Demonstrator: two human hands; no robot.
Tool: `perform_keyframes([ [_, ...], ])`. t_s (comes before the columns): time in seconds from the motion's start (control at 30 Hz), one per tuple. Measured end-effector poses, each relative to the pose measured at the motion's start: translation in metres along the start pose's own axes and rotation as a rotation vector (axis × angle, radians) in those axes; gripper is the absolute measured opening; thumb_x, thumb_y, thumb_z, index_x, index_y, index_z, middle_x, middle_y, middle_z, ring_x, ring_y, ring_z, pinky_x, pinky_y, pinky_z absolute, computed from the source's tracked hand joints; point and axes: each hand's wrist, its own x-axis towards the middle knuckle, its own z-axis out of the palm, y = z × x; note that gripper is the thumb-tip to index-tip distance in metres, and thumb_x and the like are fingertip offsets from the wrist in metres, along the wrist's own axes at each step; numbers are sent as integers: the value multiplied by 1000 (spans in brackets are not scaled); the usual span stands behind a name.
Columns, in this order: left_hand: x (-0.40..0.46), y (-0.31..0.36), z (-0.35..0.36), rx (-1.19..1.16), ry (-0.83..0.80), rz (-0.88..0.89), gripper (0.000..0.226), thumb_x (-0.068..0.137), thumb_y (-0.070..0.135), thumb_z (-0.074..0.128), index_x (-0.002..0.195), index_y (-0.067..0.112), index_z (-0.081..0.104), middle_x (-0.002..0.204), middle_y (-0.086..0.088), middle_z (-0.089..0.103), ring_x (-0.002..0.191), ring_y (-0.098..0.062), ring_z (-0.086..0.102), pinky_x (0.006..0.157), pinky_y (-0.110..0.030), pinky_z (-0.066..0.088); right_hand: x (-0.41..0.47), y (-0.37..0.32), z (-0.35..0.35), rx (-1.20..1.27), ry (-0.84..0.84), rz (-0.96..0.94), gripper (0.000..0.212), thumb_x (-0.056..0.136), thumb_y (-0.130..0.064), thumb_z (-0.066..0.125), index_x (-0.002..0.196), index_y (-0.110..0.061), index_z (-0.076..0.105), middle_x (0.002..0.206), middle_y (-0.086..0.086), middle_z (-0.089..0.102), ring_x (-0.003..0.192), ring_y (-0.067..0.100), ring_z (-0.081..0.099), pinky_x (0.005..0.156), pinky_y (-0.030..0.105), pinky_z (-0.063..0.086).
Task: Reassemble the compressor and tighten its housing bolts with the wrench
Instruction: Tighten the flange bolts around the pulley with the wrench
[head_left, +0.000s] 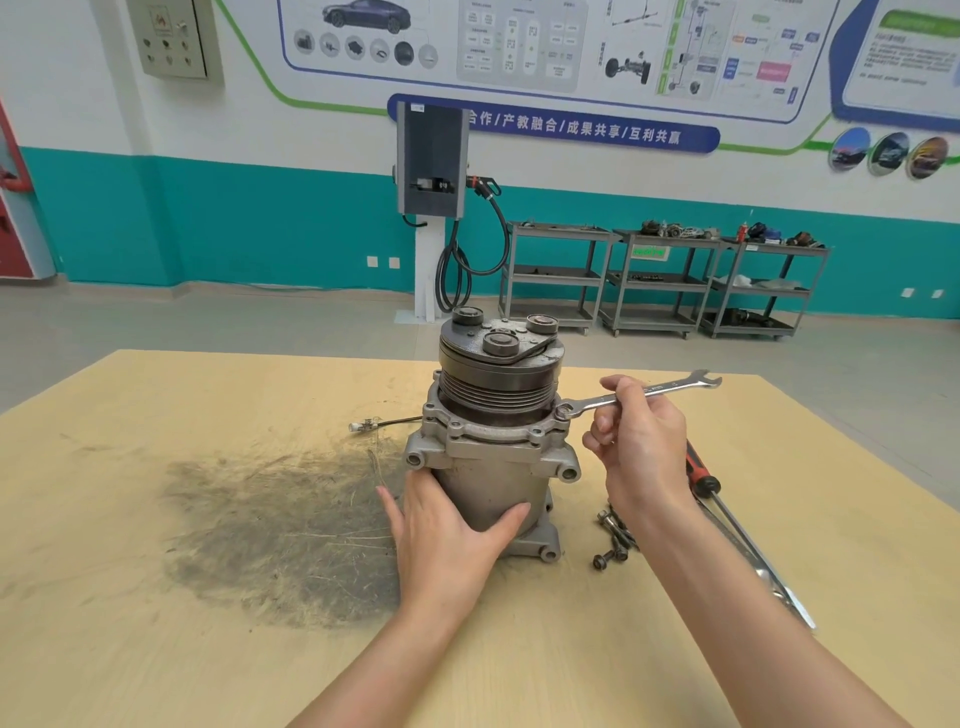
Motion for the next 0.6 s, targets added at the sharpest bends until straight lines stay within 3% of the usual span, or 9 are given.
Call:
perform_keyframes([
  [0.17,0,0,0,-3,9,5,93,64,59,80,128,3,43,113,8,39,130,-12,20,124,-40,-9,-4,2,-6,3,-97,-55,21,104,-19,43,89,-11,55,48,-2,52,47,9,48,51,26,44],
  [0.3,0,0,0,-5,9,7,93,64,58,80,128,3,42,113,8,39,130,-11,23,124,-40,-9,-11,12,-13,60,-121,-124,23,100,-31,47,90,-11,54,55,0,56,53,12,51,58,27,47],
  [0.4,0,0,1,-1,5,12,93,64,60,78,129,3,42,113,8,39,129,-9,23,123,-39,-11,-20,20,-16,-3,-100,-334,21,93,-34,51,88,-14,53,58,-2,58,56,12,54,60,23,48],
  [0.5,0,0,1,0,3,7,91,64,59,79,126,3,43,112,7,40,127,-10,24,123,-38,-11,-26,27,-20,-159,-128,-594,17,98,-17,56,82,-23,53,62,-5,60,60,10,58,63,18,47],
  [0.6,0,0,1,-5,9,8,91,64,58,79,126,3,43,112,7,40,127,-8,23,123,-38,-11,-30,28,-19,-200,-144,-684,18,96,-19,54,82,-31,54,68,-4,61,64,7,59,66,17,48],
])
